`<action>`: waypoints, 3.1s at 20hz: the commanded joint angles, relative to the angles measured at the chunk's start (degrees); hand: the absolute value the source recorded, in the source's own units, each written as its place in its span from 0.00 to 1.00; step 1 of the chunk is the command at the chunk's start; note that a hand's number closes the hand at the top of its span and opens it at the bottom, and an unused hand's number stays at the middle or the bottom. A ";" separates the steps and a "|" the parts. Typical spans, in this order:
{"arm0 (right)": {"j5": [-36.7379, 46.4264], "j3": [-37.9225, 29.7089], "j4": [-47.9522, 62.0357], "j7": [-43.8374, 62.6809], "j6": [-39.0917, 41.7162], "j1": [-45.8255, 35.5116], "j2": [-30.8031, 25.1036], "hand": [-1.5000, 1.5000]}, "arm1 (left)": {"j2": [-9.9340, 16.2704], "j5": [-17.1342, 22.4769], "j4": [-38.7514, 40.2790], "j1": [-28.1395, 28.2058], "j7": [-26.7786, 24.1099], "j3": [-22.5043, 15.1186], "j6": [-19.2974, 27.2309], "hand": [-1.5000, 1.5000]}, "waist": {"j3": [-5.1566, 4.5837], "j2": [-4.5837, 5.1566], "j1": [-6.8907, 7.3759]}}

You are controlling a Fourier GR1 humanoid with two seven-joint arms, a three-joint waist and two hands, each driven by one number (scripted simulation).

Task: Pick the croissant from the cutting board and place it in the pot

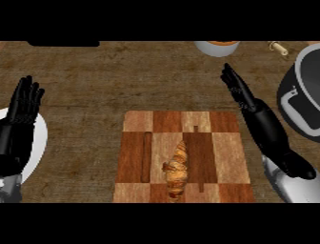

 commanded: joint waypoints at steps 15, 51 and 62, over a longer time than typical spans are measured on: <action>7.94 -6.87 11.72 -28.45 17.62 2.51 -14.02 0.00 | -5.21 3.51 9.30 -10.97 6.97 3.96 -2.60 0.50 | 0.93 -0.26 -0.47; 44.85 14.35 -7.54 17.01 28.82 2.92 3.32 0.00 | -10.44 -2.93 10.80 -12.03 9.38 11.28 -8.81 0.50 | 0.90 -0.38 -0.10; 55.55 14.83 -3.81 18.38 27.81 5.82 8.28 0.00 | -13.20 -6.23 1.14 -9.61 16.71 10.68 -7.38 0.50 | 0.92 -0.49 0.11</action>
